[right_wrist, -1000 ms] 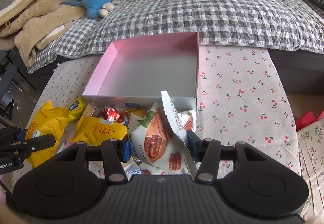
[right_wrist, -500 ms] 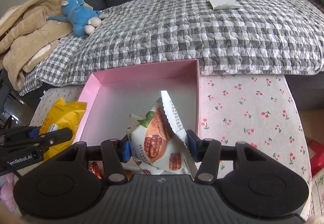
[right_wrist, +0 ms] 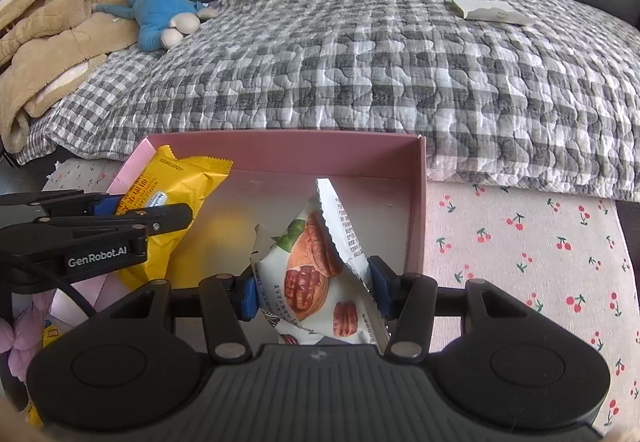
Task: Organize snacks
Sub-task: 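Carry both packets into the pink box and open both tools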
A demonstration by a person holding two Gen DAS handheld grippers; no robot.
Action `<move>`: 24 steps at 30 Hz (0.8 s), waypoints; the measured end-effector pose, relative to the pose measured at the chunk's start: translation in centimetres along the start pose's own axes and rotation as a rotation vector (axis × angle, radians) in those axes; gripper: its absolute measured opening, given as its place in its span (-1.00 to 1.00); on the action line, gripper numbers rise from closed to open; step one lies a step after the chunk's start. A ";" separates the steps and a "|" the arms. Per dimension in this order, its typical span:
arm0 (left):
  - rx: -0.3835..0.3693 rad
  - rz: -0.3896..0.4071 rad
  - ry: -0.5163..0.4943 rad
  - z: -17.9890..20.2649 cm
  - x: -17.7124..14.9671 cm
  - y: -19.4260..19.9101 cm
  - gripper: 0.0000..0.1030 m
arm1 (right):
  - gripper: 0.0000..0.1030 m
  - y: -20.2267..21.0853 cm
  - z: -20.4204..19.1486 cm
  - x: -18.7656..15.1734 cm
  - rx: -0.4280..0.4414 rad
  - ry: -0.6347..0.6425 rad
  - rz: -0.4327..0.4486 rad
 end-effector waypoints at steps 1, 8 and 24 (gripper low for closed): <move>0.008 0.000 -0.003 0.0 0.0 -0.5 -0.32 | -0.04 -0.1 0.0 0.1 0.003 0.001 0.002; 0.014 0.031 -0.022 -0.3 0.8 -1.5 -0.31 | -0.03 -1.1 -0.2 1.0 -0.008 0.029 0.023; -0.027 0.044 -0.045 -0.2 1.0 0.1 0.48 | 0.62 2.0 -0.3 2.1 -0.035 0.001 0.105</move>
Point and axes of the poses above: each gripper's, at about its wrist camera, not at the fingertips, and y roughly against the way its jaws point, z to its right, x to its top, the point moved 7 cm from there along -y, roughly the way its jaws point, and after that the axes turned 3 degrees about x, right-handed, at the moved point
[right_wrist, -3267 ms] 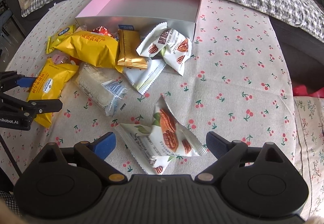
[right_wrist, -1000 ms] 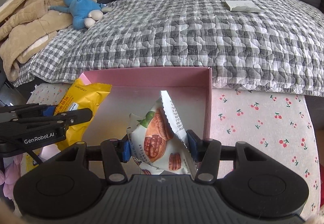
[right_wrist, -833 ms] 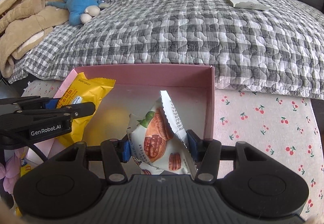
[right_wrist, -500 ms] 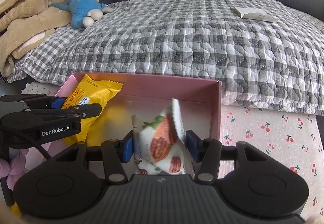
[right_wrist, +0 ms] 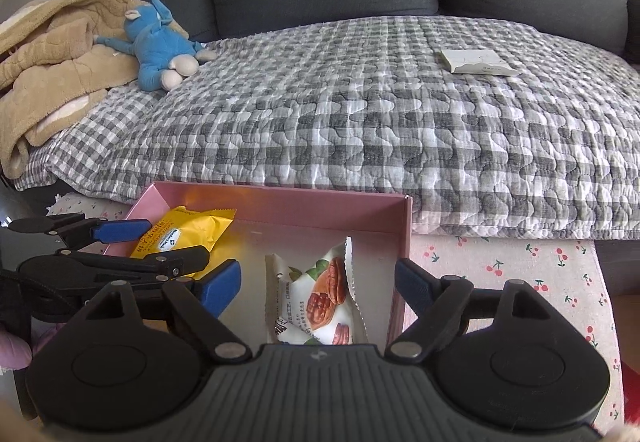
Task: Organize snacks
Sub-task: 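Carry both packets into the pink box and open both tools, then grasp the jam-biscuit packet with the left tool while the right tool grasps the clear bread bag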
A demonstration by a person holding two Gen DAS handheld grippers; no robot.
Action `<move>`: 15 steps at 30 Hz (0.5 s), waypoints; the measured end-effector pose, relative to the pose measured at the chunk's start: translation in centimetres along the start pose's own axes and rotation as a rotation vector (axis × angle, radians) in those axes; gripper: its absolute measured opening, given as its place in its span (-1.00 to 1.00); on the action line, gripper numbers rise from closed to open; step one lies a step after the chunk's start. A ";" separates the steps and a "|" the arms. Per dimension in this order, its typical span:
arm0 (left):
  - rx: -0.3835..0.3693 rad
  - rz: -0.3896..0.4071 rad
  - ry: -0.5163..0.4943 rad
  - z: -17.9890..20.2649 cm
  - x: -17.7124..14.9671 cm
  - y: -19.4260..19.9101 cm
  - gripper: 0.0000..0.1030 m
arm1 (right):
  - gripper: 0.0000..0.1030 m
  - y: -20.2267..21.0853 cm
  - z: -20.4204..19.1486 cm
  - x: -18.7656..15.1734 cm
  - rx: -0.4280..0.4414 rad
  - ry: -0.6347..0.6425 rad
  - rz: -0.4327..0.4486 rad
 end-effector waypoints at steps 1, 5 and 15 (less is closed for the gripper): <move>-0.002 -0.002 0.002 0.1 0.0 0.3 0.49 | 0.65 0.4 0.0 -0.1 -0.001 -0.002 0.000; -0.010 0.003 0.003 0.3 -0.3 2.1 0.61 | 0.71 1.8 -0.5 -0.4 -0.005 -0.004 -0.004; -0.022 0.023 0.021 -0.5 -1.5 7.3 0.79 | 0.84 5.8 -1.6 -1.6 -0.018 -0.021 0.012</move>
Point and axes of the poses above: each gripper's, at about its wrist camera, not at the fingertips, and y roughly against the way its jaws point, z to its right, x to its top, the point moved 7 cm from there along -y, roughly the way its jaws point, and after that the axes turned 3 degrees about x, right-handed, at the moved point
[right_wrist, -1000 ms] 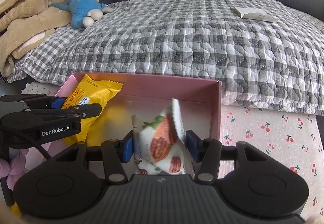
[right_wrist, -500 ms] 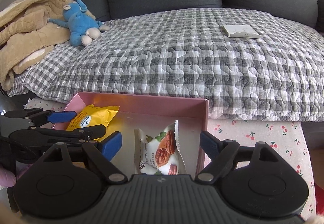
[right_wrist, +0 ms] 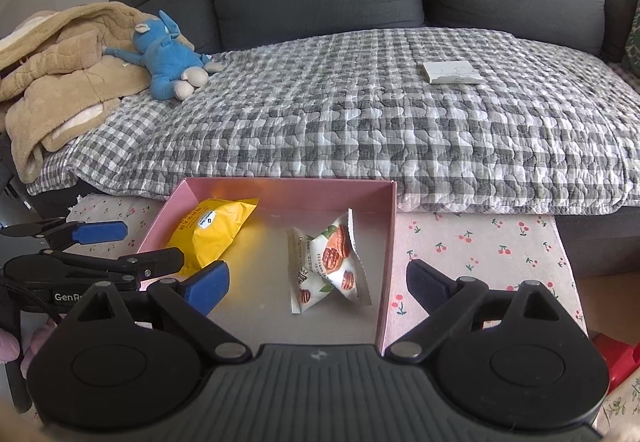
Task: Organize snacks
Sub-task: 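Grasp the jam-biscuit packet with the left tool while the right tool grasps the clear bread bag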
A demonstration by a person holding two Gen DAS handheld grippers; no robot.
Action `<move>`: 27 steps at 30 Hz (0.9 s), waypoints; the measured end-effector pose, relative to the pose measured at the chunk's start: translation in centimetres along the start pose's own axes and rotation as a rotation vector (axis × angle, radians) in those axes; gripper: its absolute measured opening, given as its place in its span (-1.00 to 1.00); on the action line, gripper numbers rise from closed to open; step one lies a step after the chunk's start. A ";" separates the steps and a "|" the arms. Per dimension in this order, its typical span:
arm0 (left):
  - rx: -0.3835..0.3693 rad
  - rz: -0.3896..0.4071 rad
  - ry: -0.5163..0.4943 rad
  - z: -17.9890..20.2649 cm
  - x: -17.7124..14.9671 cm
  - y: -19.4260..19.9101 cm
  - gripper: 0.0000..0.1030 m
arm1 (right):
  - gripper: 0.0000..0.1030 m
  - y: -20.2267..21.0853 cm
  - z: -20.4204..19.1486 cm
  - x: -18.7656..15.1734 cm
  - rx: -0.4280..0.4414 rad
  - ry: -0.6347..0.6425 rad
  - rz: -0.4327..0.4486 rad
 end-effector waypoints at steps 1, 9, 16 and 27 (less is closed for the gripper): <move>0.000 0.003 0.000 -0.1 -0.2 0.5 0.80 | 0.85 0.4 -0.1 -0.2 -0.005 0.001 0.000; -0.004 0.021 0.000 -1.0 -1.9 4.4 0.91 | 0.95 2.5 -1.2 -2.2 0.000 -0.010 -0.003; -0.001 0.003 -0.030 -1.6 -4.9 6.9 0.93 | 0.99 4.2 -2.6 -4.5 0.024 0.003 -0.008; 0.013 -0.048 -0.024 -3.3 -9.8 9.3 0.93 | 0.99 4.8 -4.5 -8.6 0.045 0.031 -0.042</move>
Point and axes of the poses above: each gripper's, at about its wrist camera, not at the fingertips, and y roughly against the way its jaws point, z to its right, x to its top, the point moved 7 cm from there along -y, roughly the way its jaws point, and after that the axes turned 3 degrees about x, right-handed, at the moved point
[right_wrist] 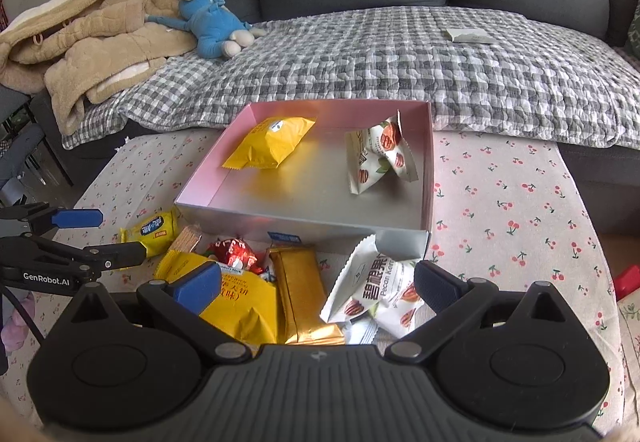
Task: Organize snacks
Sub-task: 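Grasp the jam-biscuit packet with the left tool while the right tool grasps the clear bread bag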
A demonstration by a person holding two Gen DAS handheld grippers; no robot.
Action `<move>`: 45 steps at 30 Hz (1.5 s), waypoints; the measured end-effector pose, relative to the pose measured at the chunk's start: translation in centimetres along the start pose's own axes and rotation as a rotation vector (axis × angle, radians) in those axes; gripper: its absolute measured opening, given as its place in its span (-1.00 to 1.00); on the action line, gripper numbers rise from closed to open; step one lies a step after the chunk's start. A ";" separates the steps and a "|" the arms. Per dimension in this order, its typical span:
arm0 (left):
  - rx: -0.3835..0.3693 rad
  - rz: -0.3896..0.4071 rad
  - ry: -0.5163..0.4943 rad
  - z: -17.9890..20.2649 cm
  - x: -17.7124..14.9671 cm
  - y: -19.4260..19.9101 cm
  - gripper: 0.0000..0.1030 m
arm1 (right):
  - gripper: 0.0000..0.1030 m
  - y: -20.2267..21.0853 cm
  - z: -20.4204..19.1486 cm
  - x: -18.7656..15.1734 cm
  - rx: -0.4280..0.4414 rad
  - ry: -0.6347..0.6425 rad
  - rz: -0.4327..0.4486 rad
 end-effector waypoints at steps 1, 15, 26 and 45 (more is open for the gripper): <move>-0.004 0.001 -0.001 0.0 -0.4 0.2 0.93 | 0.99 0.0 -0.2 -0.3 0.000 0.001 -0.008; -0.023 -0.062 0.037 -2.8 -5.7 1.5 0.92 | 0.99 0.4 -3.3 -5.5 0.060 0.184 -0.071; -0.069 -0.150 0.101 -4.2 -8.0 0.6 0.75 | 0.96 -1.2 -5.0 -6.4 0.113 0.249 -0.102; 0.040 -0.206 0.049 -6.0 -9.7 0.0 0.24 | 0.32 -2.3 -7.0 -8.9 0.139 0.347 -0.226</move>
Point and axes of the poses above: each gripper's, at about its wrist camera, not at the fingertips, and y roughly against the way its jaws point, z to its right, x to its top, the point moved 7 cm from there along -y, roughly the way its jaws point, and after that the axes turned 3 degrees about x, right-handed, at the moved point
